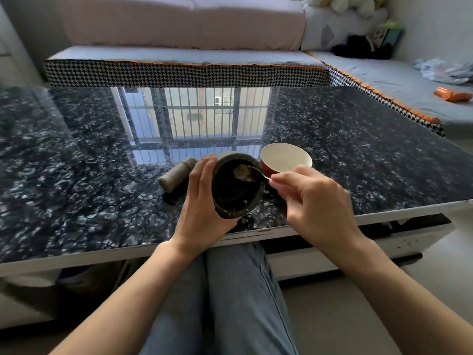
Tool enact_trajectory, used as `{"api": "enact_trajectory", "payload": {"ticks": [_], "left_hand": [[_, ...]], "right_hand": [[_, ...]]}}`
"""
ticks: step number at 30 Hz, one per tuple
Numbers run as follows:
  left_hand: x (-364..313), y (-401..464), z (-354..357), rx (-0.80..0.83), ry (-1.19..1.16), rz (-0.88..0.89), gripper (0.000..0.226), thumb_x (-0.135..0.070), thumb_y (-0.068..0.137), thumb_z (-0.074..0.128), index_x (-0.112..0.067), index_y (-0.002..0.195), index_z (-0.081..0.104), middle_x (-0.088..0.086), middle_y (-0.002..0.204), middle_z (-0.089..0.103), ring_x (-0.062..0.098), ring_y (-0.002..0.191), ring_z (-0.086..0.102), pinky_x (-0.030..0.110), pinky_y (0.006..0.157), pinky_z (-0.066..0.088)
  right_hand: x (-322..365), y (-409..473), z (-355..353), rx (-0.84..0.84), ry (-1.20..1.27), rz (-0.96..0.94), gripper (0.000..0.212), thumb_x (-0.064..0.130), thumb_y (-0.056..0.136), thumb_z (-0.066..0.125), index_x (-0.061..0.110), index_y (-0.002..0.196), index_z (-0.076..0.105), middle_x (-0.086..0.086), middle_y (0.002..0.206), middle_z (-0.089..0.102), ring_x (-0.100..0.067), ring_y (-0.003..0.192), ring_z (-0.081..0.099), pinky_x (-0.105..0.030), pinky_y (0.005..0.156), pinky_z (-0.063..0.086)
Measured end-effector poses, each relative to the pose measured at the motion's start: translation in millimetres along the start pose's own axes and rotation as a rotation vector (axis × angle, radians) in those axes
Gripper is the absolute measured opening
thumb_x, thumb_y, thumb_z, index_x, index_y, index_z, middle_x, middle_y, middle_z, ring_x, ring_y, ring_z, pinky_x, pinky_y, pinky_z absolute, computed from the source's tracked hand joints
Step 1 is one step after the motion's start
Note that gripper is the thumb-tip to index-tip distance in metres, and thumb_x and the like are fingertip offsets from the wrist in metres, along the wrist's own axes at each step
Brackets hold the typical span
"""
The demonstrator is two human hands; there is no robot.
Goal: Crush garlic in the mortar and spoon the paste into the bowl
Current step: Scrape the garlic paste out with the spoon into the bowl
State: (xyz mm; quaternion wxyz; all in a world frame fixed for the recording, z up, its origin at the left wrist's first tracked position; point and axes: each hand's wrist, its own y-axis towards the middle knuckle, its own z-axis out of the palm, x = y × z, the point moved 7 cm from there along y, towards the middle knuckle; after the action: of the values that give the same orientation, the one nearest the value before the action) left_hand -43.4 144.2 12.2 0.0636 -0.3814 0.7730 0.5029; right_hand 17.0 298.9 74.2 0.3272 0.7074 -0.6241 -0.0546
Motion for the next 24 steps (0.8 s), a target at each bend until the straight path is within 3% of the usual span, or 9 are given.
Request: {"api": "enact_trajectory", "payload": {"ticks": [2,4,6,9,12,14,16,20,24], "left_hand": [[1.0,0.5,-0.7,-0.001,-0.02,-0.018,0.101,-0.026,0.056,0.085,-0.016,0.134,0.021,0.003,0.135,0.025,0.018,0.13,0.025,0.011,0.105,0.02],[0.2,0.6,0.2,-0.006,-0.017,-0.006,0.1,-0.024,0.057,0.085,-0.014,0.134,0.022,0.004,0.135,0.025,0.019,0.13,0.026,0.01,0.105,0.02],[-1.6,0.0,2.8,0.0,0.0,0.013,0.099,-0.023,0.057,0.086,-0.013,0.134,0.023,0.005,0.136,0.025,0.019,0.13,0.026,0.009,0.104,0.02],[-3.6,-0.5,6.4,-0.002,0.02,0.013,0.097,-0.023,0.059,0.085,-0.016,0.134,0.023,0.003,0.136,0.025,0.02,0.132,0.027,0.014,0.103,0.022],[-6.3,0.8,8.8,-0.026,0.009,0.014,0.093,-0.025,0.063,0.082,-0.012,0.134,0.024,0.005,0.136,0.026,0.022,0.132,0.028,0.011,0.106,0.021],[-9.1,1.4,10.8,-0.019,0.013,0.025,0.087,-0.03,0.066,0.077,-0.012,0.134,0.025,0.004,0.136,0.026,0.024,0.132,0.028,0.014,0.109,0.02],[-10.6,2.0,12.6,-0.002,0.021,0.038,0.083,-0.036,0.07,0.07,-0.011,0.135,0.025,0.003,0.137,0.026,0.025,0.133,0.028,0.02,0.111,0.019],[-9.3,4.1,12.4,0.009,0.039,0.046,0.089,-0.036,0.068,0.075,-0.009,0.136,0.024,0.003,0.138,0.026,0.024,0.133,0.027,0.026,0.112,0.022],[-4.7,3.4,8.6,-0.006,0.055,-0.005,0.099,-0.031,0.062,0.084,-0.012,0.137,0.022,0.011,0.137,0.033,0.024,0.132,0.03,0.022,0.108,0.025]], "right_hand": [[25.1,3.8,-5.5,-0.092,-0.401,-0.184,0.017,-0.003,0.067,0.061,0.009,0.078,0.069,-0.005,0.067,0.06,-0.027,0.056,0.055,-0.026,0.048,0.037],[48.1,3.8,-1.8,-0.107,-0.575,-0.289,0.023,-0.006,0.064,0.041,0.006,0.062,0.061,-0.008,0.059,0.055,-0.026,0.051,0.05,-0.026,0.047,0.024],[61.5,1.0,4.1,-0.053,-0.538,-0.302,0.029,-0.003,0.063,0.031,0.006,0.052,0.056,-0.01,0.053,0.052,-0.025,0.046,0.048,-0.027,0.047,0.02],[56.0,-6.9,15.7,0.124,-0.369,-0.237,0.009,0.0,0.054,0.048,0.006,0.052,0.055,-0.01,0.054,0.051,-0.028,0.043,0.05,-0.021,0.042,0.02],[34.5,-16.6,24.8,0.306,-0.29,-0.035,0.011,0.007,0.07,0.06,0.011,0.08,0.061,-0.005,0.078,0.054,-0.029,0.066,0.057,-0.027,0.044,0.03],[24.2,-20.7,24.6,0.306,-0.053,0.104,0.015,0.017,0.085,0.053,0.018,0.096,0.063,0.0,0.09,0.058,-0.026,0.082,0.058,-0.033,0.063,0.043],[13.8,-20.3,25.9,0.274,0.199,0.219,0.014,0.02,0.086,0.057,0.02,0.095,0.068,0.003,0.088,0.065,-0.018,0.082,0.06,-0.033,0.071,0.047],[-10.5,-20.2,38.8,0.325,0.795,0.569,0.008,0.009,0.083,0.063,0.006,0.085,0.07,-0.002,0.061,0.058,-0.004,0.044,0.044,-0.017,0.042,0.033],[-18.9,-26.1,36.5,0.323,1.078,0.751,0.009,0.006,0.082,0.061,0.001,0.085,0.068,-0.007,0.062,0.059,-0.006,0.041,0.039,-0.014,0.032,0.023]]}}
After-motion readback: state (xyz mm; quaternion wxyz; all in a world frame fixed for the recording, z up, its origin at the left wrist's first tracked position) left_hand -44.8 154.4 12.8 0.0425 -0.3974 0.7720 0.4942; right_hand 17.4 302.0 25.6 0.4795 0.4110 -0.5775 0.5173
